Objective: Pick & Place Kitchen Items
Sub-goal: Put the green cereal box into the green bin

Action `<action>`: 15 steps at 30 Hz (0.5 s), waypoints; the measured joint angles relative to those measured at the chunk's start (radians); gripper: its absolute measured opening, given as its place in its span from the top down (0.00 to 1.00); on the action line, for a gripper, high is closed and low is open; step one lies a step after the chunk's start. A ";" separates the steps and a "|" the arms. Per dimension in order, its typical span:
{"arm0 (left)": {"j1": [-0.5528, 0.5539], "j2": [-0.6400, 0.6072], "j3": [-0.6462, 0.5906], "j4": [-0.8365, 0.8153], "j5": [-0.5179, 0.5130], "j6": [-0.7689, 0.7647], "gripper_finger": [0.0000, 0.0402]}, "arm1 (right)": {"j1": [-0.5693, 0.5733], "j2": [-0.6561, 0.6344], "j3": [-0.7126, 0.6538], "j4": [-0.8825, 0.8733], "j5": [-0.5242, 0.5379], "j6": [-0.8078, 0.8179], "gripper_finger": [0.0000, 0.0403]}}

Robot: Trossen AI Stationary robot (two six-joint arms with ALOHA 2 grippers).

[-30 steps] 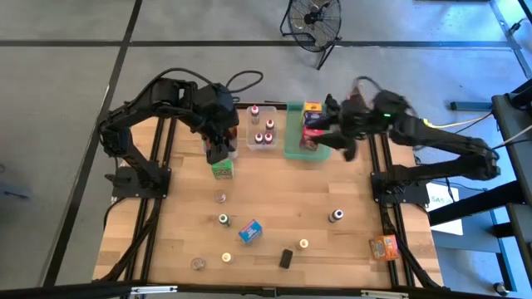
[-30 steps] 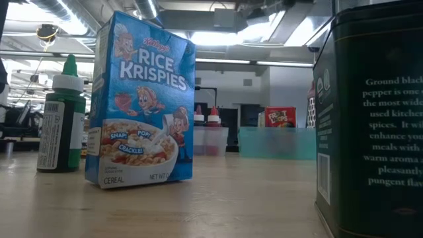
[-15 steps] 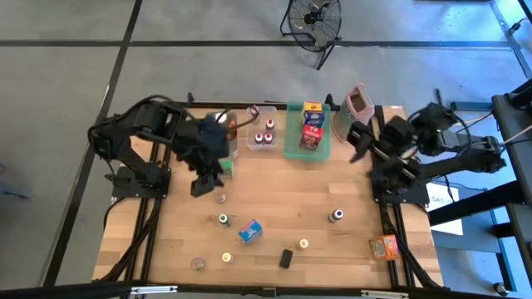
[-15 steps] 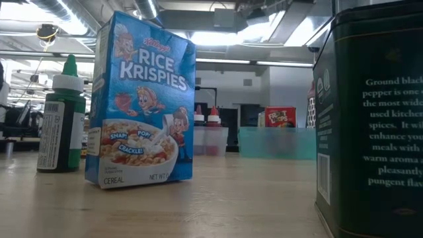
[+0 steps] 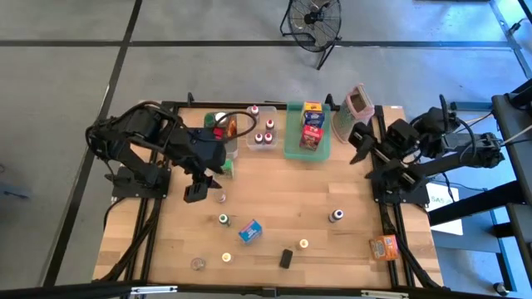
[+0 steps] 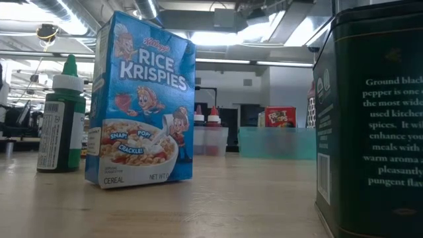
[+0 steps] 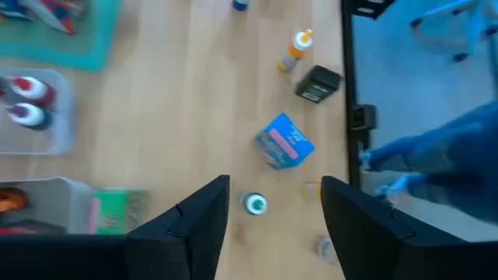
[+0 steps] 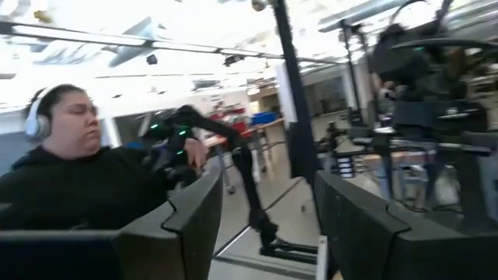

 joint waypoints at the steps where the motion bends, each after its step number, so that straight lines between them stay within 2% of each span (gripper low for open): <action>1: 0.000 0.000 0.000 0.000 -0.014 -0.001 0.51 | 0.000 0.000 0.000 -0.001 0.020 0.003 0.48; 6: 0.000 0.000 0.000 0.000 -0.017 -0.008 0.51 | 0.000 0.002 0.000 -0.010 0.149 0.079 0.48; 15: 0.000 0.000 0.000 0.000 -0.017 -0.008 0.51 | 0.001 0.020 0.000 -0.016 0.215 0.095 0.48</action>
